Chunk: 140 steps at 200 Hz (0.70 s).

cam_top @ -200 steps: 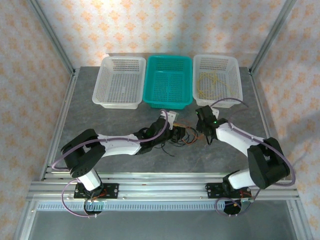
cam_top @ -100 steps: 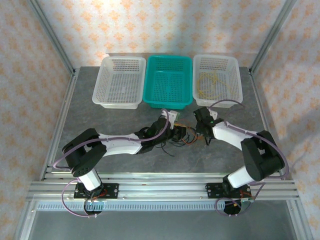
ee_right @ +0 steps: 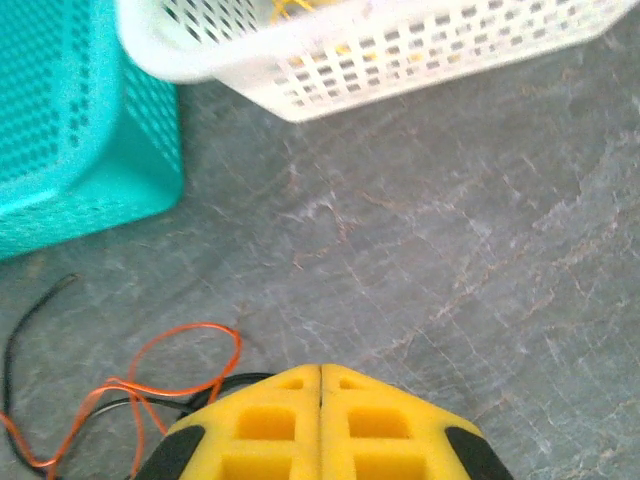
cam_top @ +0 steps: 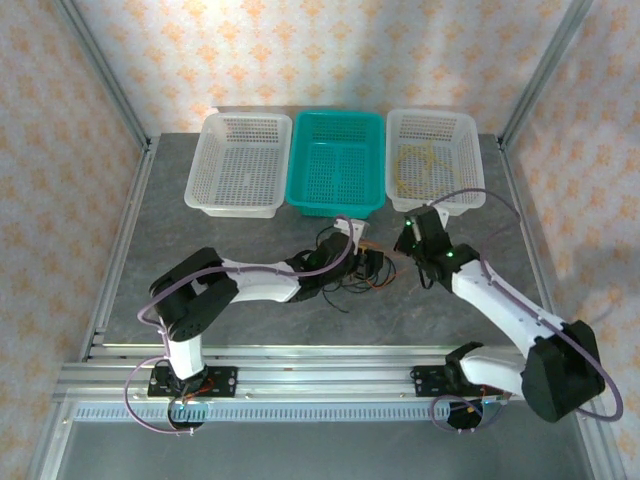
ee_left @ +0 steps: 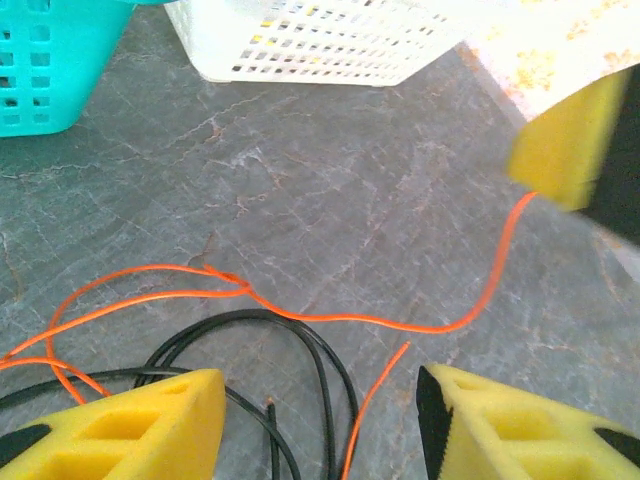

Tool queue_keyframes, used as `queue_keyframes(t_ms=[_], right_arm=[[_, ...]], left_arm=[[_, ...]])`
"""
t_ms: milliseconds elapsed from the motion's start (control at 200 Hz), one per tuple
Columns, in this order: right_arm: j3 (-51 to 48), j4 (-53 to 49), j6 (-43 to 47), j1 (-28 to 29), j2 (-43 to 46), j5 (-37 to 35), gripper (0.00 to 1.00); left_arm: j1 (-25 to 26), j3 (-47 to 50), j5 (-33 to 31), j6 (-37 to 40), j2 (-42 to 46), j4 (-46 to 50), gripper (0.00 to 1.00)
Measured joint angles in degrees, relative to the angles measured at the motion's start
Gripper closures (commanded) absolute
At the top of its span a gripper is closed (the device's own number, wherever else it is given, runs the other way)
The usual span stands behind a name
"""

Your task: Untangle the cables

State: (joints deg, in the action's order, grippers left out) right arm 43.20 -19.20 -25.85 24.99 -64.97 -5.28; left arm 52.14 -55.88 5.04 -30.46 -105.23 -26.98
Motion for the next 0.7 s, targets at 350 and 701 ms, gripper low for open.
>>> queue_keyframes(t_ms=[350, 701], right_arm=[[2.5, 0.0, 1.9, 0.0, 9.5, 2.7, 1.00], [10.3, 0.3, 6.7, 0.0, 14.2, 5.7, 1.00]], left_arm=[[-0.1, -2.7, -2.8, -0.1, -6.7, -0.4, 0.48], [-0.2, -2.5, -3.0, -0.2, -8.2, -0.5, 0.51]])
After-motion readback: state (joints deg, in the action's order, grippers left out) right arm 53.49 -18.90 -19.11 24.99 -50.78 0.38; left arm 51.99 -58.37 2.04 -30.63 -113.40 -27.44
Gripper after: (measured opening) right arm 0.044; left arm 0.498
